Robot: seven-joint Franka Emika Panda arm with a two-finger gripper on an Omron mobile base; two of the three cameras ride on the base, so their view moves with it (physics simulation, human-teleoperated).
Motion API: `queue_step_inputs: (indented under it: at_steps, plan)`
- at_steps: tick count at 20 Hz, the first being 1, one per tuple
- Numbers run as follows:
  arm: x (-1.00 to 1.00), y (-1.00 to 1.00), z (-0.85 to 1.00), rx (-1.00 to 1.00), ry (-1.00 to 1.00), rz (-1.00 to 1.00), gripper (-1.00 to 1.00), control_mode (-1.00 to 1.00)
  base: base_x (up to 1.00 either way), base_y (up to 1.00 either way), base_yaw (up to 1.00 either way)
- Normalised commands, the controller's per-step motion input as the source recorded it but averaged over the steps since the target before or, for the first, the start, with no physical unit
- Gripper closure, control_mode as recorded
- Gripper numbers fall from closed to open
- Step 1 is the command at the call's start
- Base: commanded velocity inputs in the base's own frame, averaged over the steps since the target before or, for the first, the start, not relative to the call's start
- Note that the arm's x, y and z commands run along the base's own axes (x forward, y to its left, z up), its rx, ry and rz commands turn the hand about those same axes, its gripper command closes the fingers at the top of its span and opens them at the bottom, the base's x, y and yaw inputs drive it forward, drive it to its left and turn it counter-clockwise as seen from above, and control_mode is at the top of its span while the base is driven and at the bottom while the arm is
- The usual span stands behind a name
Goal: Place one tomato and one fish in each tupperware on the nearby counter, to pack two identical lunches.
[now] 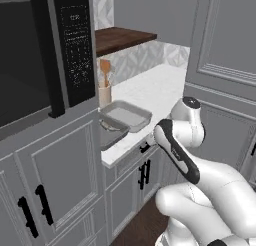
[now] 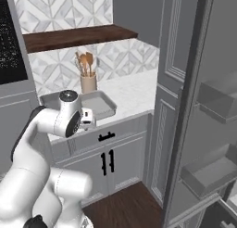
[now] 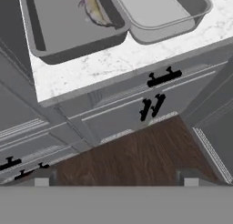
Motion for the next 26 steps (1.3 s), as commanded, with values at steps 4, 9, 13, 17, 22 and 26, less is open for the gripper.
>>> queue_step_inputs:
  at_steps: [4, 9, 13, 17, 22, 26]
  plan:
    - [0.00, 0.00, 0.00, 0.00, 0.00, 0.00, -1.00, 1.00, -1.00, 0.00, 0.00]
    - [0.00, 0.00, 0.00, 0.00, 0.00, 0.00, -1.00, 1.00, -1.00, -0.03, -0.14]
    - [0.00, 0.00, 0.00, 0.00, 0.00, 0.00, -1.00, 1.00, -0.88, -0.08, -0.68]
    - [0.00, 0.00, 0.00, 0.00, 0.00, 0.00, -1.00, 1.00, -0.11, 0.00, -0.98]
    - [0.00, 0.00, 0.00, 0.00, 0.00, 0.00, -1.00, 1.00, 0.01, 0.00, -1.00]
    - [0.00, 0.00, 0.00, 0.00, 0.00, 0.00, -1.00, 1.00, 0.83, 0.33, -0.68]
